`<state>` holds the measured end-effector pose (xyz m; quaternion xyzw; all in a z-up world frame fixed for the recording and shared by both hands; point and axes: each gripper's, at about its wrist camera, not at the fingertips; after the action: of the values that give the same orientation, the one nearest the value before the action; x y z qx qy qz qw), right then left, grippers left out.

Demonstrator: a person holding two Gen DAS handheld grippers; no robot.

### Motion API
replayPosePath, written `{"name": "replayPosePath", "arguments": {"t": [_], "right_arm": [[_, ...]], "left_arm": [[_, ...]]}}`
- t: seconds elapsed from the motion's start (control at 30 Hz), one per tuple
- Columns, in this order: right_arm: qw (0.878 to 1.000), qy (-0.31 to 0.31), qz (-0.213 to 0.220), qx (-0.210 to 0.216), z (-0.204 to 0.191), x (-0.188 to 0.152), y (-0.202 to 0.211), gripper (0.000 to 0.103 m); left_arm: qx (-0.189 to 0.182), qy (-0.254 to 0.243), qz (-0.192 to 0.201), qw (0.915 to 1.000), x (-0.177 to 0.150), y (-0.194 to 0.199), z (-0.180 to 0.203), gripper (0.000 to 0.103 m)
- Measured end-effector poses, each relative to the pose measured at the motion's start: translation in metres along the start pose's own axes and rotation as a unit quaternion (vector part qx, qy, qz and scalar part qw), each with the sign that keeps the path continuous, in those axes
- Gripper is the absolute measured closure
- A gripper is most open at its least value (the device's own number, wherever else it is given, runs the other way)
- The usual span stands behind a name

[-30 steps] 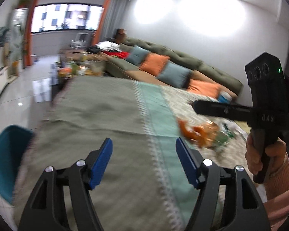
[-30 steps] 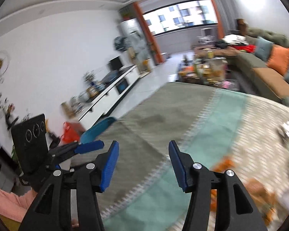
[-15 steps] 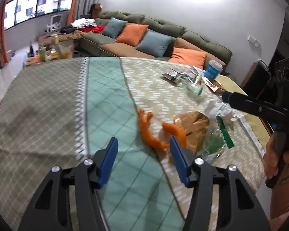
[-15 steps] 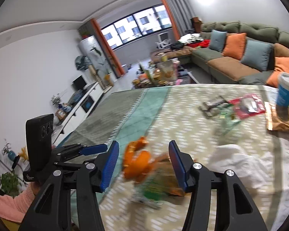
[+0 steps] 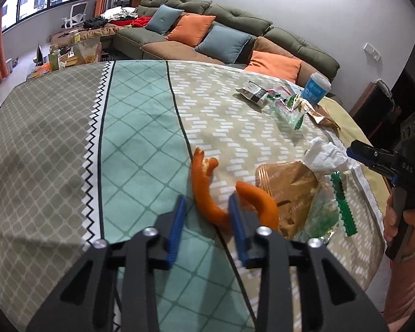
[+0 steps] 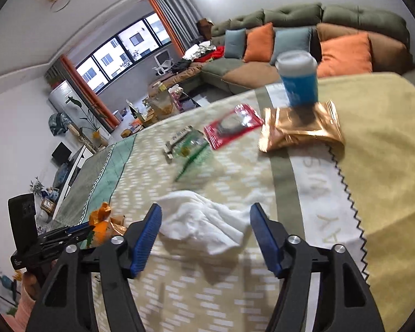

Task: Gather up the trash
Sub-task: 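Grasp the orange peel with the left tool while the right tool grasps the white tissue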

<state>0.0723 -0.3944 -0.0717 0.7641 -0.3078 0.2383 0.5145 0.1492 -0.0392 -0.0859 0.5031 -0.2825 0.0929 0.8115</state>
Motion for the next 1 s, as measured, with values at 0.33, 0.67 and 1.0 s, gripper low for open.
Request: {"name": "replayPosePath", "arguments": {"t": [0.33, 0.67, 1.0], "right_arm": [[1.0, -0.002, -0.021, 0.017, -0.004, -0.006, -0.021, 0.037], [1.0, 0.002, -0.021, 0.021, -0.004, -0.008, -0.019, 0.067], [0.999, 0.017, -0.004, 0.034, -0.013, -0.006, -0.008, 0.09]], "left_arm": [[0.0, 0.005, 0.005, 1.0, -0.001, 0.002, 0.001, 0.086], [-0.007, 0.019, 0.016, 0.9997, -0.009, 0.016, -0.01, 0.089], [-0.001, 0.019, 0.027, 0.9994, -0.018, 0.03, -0.015, 0.09]]}}
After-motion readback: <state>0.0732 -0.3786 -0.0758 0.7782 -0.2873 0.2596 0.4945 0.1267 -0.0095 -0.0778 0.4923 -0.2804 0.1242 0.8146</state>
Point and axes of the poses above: each gripper's, at about its wrist camera, not at the fingertips, and y roughly against the way its jaws point, z to its right, x to its top, and after that the axes turned 8 degrees about y, right-handed
